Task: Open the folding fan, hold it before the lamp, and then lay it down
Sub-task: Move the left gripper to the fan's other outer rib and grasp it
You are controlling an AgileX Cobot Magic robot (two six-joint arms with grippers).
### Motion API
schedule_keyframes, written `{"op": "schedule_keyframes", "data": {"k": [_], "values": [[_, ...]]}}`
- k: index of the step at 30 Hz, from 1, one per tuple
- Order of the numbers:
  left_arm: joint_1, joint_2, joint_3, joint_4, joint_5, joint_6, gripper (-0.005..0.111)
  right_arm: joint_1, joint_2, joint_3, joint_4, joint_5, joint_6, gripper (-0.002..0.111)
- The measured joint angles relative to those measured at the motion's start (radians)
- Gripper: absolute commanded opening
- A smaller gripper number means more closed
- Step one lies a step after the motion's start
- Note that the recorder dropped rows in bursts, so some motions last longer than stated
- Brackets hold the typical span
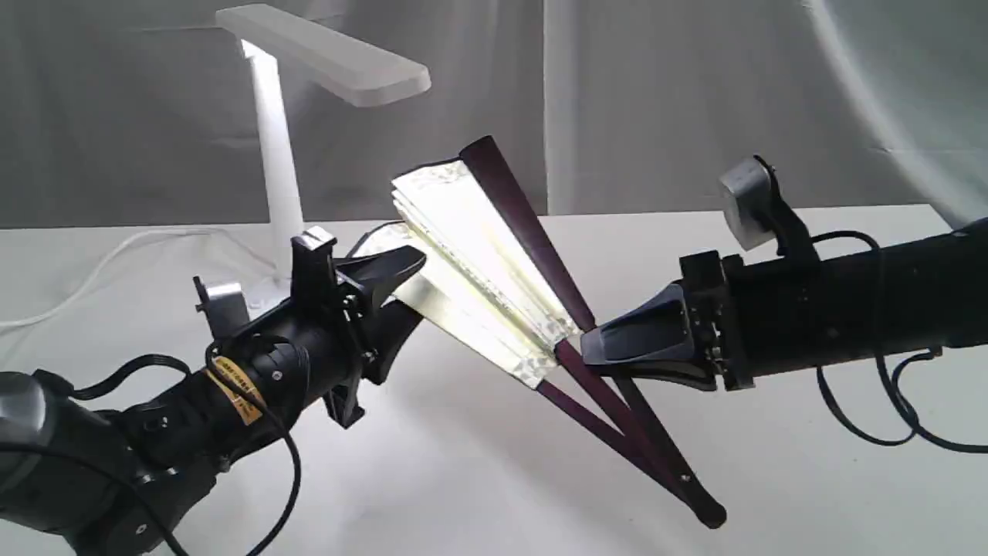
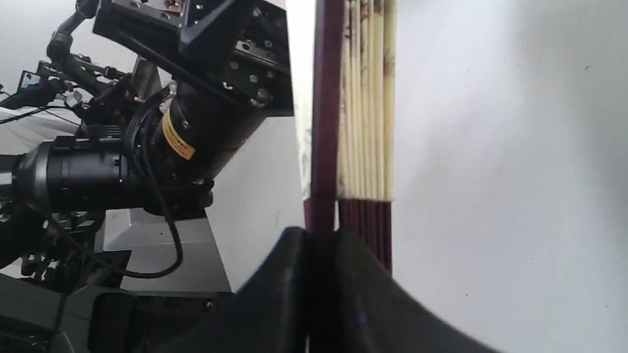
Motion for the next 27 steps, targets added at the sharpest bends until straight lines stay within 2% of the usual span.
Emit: {"op": "schedule_keyframes", "data": {"k": [3, 18, 22, 27], "values": [[0.000, 0.000, -0.002, 0.000, 0.000, 0.000, 0.053, 0.000, 0.000, 0.000, 0.000, 0.000, 0.002, 0.000], [0.000, 0.000, -0.002, 0.000, 0.000, 0.000, 0.052, 0.028, 0.000, 0.000, 0.006, 0.000, 0.004, 0.000], [0.000, 0.000, -0.002, 0.002, 0.000, 0.000, 0.040, 0.030, 0.000, 0.000, 0.008, 0.000, 0.004, 0.000], [0.000, 0.000, -0.002, 0.004, 0.000, 0.000, 0.014, 0.030, 0.000, 0.000, 0.010, 0.000, 0.004, 0.000]]}}
